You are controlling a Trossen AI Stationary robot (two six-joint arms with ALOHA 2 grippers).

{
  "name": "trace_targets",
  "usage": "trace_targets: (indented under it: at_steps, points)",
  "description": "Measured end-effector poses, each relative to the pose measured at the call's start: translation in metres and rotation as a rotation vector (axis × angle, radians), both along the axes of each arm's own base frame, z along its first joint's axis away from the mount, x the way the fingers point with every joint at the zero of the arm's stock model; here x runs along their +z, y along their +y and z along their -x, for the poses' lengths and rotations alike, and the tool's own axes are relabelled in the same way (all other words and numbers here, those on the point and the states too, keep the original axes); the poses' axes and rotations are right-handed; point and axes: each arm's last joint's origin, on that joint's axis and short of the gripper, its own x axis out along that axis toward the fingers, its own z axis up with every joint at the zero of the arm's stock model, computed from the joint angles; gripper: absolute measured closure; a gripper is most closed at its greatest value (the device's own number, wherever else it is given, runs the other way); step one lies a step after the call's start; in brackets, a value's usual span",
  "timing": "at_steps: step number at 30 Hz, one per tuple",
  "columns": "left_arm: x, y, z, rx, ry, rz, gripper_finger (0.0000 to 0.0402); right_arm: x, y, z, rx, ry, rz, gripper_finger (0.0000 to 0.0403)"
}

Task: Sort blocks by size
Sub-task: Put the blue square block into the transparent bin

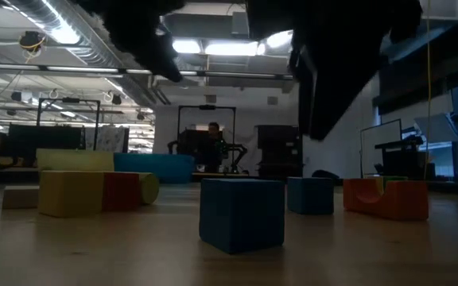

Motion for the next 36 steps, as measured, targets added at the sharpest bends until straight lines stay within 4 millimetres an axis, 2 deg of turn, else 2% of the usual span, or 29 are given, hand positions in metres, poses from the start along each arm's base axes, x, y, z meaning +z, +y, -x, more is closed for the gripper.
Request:
trace_targets:
  at_steps: [8,15,22,26,31,36]
  points:
    - [-0.005,0.012,0.069,0.096,-0.166,0.032,0.032,-0.015,0.0,-0.002,0.15,0.003,-0.043,0.0143]
    - [-0.014,0.016,0.11,0.144,-0.247,0.103,0.032,-0.035,-0.006,-0.002,0.164,-0.021,-0.042,0.0143]
    - [-0.02,0.018,0.133,0.152,-0.327,0.132,0.032,-0.044,-0.019,-0.005,0.136,-0.019,-0.087,0.0149]
    - [-0.022,0.019,0.142,0.16,-0.362,0.146,0.032,-0.049,-0.025,-0.004,0.126,0.005,-0.136,0.0187]
    - [-0.025,0.021,0.149,0.177,-0.397,0.141,0.032,-0.052,-0.023,-0.005,0.135,-0.019,-0.157,0.0267]
    - [-0.032,0.022,0.153,0.233,-0.406,0.131,0.032,-0.049,-0.022,-0.003,0.141,0.015,-0.185,0.0268]
